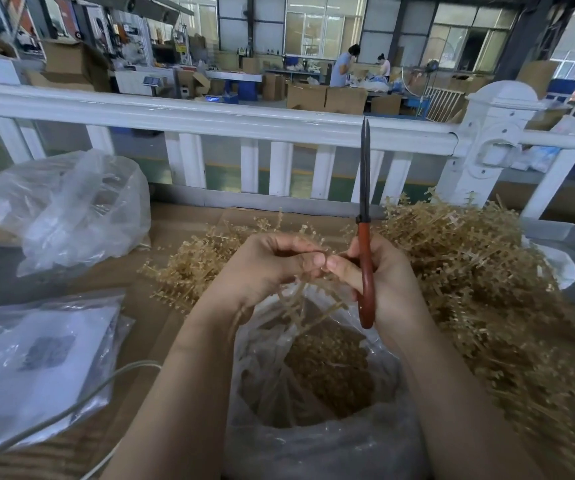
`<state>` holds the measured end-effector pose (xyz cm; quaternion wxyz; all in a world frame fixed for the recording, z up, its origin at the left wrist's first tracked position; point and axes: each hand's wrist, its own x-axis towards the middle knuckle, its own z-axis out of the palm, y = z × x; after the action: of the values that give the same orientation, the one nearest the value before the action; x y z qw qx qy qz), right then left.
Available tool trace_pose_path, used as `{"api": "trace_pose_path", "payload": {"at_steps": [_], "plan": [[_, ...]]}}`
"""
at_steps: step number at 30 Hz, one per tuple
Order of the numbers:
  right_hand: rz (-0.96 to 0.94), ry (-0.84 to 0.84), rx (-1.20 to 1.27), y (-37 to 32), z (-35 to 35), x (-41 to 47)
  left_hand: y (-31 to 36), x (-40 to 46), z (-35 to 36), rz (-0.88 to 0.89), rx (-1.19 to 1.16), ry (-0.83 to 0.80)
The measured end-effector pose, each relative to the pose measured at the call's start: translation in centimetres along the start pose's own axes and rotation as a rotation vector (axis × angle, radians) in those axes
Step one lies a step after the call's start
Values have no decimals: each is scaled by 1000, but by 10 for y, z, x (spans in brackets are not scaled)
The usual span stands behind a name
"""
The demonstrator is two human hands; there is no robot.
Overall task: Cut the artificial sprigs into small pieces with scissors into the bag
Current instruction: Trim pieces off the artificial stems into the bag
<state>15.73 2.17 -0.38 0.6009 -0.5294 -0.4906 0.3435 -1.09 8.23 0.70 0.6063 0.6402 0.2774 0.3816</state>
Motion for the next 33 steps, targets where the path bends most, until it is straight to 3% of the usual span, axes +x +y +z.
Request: {"api": "trace_pose_path", "payload": {"at_steps": [2, 5, 8, 10, 14, 17, 19, 21, 26, 33], "plan": [[66, -10, 29, 1, -1, 0, 2, -3, 2, -90, 8, -6], [228, -112, -8, 2, -11, -1, 3, -6, -1, -359, -66, -105], [390, -268, -109, 12, -22, -2, -7, -4, -1, -534, 209, -101], [428, -270, -261, 20, -21, 1, -21, 0, 2, -518, 477, 8], [276, -135, -647, 31, -10, 12, -40, 13, 11, -347, 591, 174], [165, -61, -728, 30, -3, 13, -46, 21, 19, -205, 784, 238], [78, -19, -684, 28, -3, 12, -49, 24, 22, -149, 707, 265], [15, 1, -596, 27, -4, 12, -45, 21, 19, -122, 481, 319], [69, -21, -497, 27, -1, 9, -40, 7, 11, -48, 45, 299], [97, -76, -583, 41, -5, -5, -42, 0, 9, -53, -51, 220]]}}
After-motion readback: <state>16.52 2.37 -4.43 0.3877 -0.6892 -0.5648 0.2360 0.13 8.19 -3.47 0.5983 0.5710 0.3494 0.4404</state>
